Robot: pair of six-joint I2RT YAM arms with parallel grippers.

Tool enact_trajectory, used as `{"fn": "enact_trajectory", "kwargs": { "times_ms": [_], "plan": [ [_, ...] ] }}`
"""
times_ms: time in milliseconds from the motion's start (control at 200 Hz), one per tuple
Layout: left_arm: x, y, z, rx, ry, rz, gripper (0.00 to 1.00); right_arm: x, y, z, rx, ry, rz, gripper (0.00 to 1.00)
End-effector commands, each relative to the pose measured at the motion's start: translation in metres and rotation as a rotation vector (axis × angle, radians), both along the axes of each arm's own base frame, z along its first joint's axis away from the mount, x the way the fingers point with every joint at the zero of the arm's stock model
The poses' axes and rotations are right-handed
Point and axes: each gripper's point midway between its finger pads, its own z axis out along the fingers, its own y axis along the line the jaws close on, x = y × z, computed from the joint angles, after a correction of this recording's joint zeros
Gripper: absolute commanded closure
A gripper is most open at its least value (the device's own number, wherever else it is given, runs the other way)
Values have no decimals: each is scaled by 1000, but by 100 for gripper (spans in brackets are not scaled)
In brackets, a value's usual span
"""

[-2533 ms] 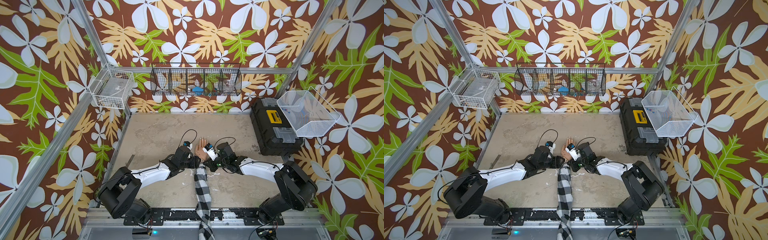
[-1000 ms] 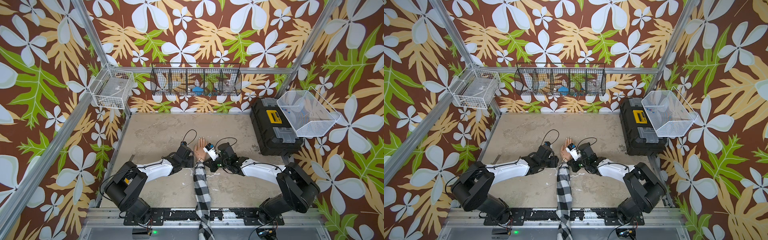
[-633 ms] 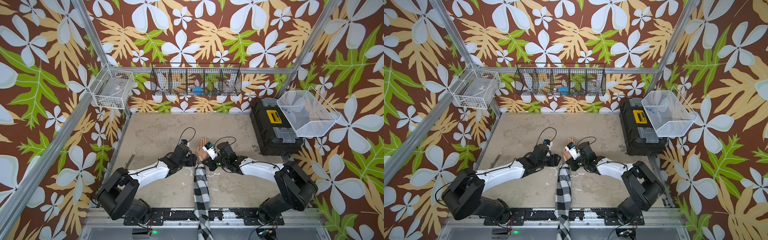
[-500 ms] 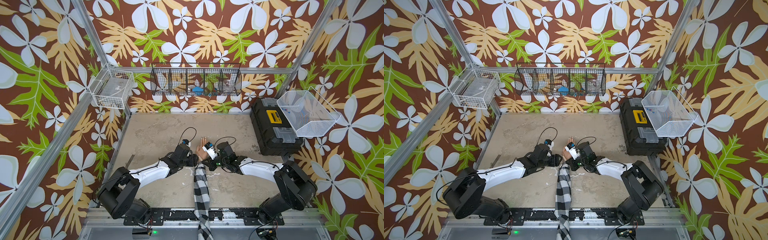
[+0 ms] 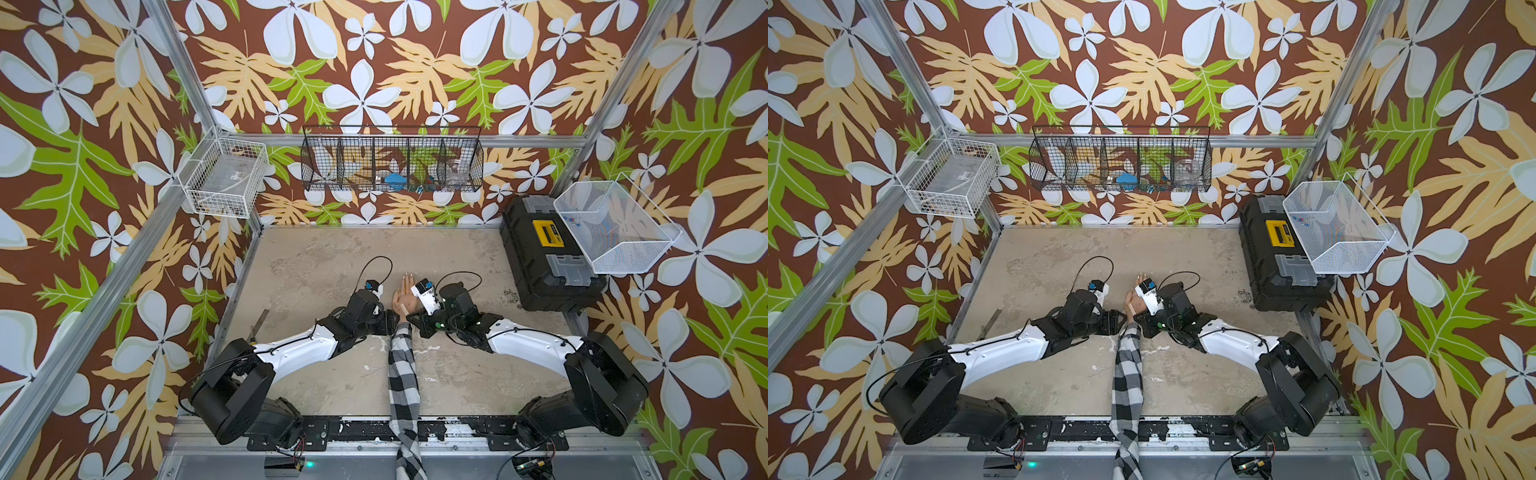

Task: Take off the watch
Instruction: Untie the watch from the hand, then take off the watch from the hand.

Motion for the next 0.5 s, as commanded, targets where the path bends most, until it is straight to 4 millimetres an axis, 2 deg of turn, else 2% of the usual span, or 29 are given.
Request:
{"fn": "enact_trajectory", "kwargs": {
  "times_ms": [0, 120, 320, 495],
  "plan": [
    [-11, -12, 0, -24, 8, -36, 31, 9, -2, 9, 16, -14, -52, 99],
    [-18, -14, -10, -34, 33, -33, 31, 14, -3, 18, 11, -29, -73, 99],
    [-17, -12, -12, -33, 27, -16, 31, 21, -11, 53, 34, -95, -136, 100],
    [-16, -11, -11, -29, 24, -11, 31, 30, -31, 75, 15, -129, -222, 100]
  ]
}}
